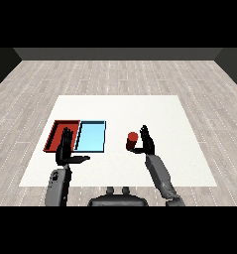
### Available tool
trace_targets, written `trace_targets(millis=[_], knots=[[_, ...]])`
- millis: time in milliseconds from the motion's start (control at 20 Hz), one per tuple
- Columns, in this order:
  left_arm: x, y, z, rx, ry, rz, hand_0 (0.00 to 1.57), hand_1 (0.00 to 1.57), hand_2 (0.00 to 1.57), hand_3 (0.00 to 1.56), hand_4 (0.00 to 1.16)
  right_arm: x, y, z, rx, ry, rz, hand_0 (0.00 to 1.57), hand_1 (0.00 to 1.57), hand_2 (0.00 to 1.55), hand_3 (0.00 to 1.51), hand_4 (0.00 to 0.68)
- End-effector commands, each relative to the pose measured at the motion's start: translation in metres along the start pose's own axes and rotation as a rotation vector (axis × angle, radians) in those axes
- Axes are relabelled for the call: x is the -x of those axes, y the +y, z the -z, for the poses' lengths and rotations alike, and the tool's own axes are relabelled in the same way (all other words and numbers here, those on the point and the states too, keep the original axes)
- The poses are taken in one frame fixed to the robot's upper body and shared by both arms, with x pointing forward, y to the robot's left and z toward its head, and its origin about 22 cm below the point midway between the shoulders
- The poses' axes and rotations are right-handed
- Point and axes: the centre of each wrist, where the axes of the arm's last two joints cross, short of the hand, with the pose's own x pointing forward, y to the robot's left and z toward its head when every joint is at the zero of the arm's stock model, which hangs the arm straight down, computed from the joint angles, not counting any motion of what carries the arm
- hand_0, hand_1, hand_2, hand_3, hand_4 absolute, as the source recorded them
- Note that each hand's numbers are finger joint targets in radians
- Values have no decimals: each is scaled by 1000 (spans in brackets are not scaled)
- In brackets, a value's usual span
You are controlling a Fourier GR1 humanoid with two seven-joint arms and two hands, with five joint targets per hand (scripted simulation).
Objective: Pick the red can and put it in the red box
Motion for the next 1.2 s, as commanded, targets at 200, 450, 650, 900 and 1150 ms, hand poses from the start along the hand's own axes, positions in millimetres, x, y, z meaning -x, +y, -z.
trace_targets(millis=[200,450,650,900,1150], knots=[[-4,-16,-5,-23,4,8,0,0,0,0,0,14,17,6,-9,33,4,0,0,0,0,0],[-4,-5,3,-11,0,-29,0,0,0,0,0,7,16,6,6,23,29,0,0,0,0,0],[-5,-7,8,-18,11,4,0,0,0,0,0,-3,7,17,-14,35,8,0,0,0,0,0],[-5,3,-3,10,9,-7,0,0,0,0,0,1,21,9,3,45,12,0,0,0,0,0],[-2,3,-10,-5,0,3,0,0,0,0,0,-1,25,25,-10,51,13,0,0,0,0,0]])
